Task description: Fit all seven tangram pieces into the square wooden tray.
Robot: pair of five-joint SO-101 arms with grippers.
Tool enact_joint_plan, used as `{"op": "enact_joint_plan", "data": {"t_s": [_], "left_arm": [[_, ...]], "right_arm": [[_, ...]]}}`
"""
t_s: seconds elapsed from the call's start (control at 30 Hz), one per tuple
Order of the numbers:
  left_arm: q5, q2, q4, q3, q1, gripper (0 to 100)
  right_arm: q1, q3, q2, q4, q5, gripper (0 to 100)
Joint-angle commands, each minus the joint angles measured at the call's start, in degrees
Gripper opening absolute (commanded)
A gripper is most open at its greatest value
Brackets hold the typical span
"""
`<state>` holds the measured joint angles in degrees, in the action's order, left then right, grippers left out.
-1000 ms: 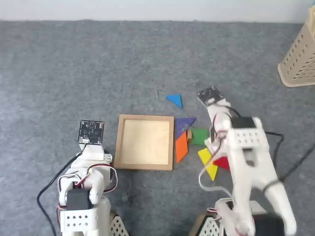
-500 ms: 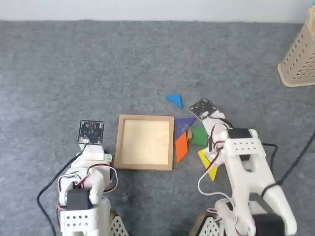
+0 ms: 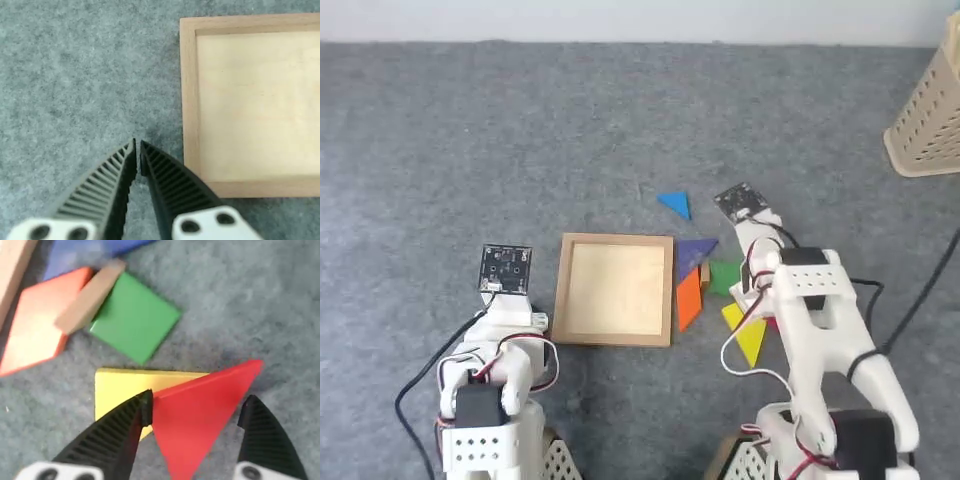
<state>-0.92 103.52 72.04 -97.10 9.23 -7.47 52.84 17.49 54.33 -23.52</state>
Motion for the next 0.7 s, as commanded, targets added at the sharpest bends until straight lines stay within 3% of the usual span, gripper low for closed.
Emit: {"op": "enact_joint_plan", "data": {"t_s": [0.0, 0.3, 0.5, 0.67], "left_arm": [[-0.18, 1.05, 0.35, 0.57, -0.26, 2], [-0.18, 1.05, 0.35, 0.57, -0.26, 2], [-0.18, 1.05, 0.35, 0.57, -0.26, 2], [-0.18, 1.05, 0.35, 0.57, -0.26, 2]], "right_arm": [[0.31, -3.96, -1.45, 3.38, 4.04, 29.9], [0.13, -6.51, 3.74, 8.66, 8.26, 30.0], [-5.93, -6.42, 5.23, 8.92, 8.53, 30.0], [-8.48, -6.42, 6.55, 13.14, 0.79, 30.0]]}}
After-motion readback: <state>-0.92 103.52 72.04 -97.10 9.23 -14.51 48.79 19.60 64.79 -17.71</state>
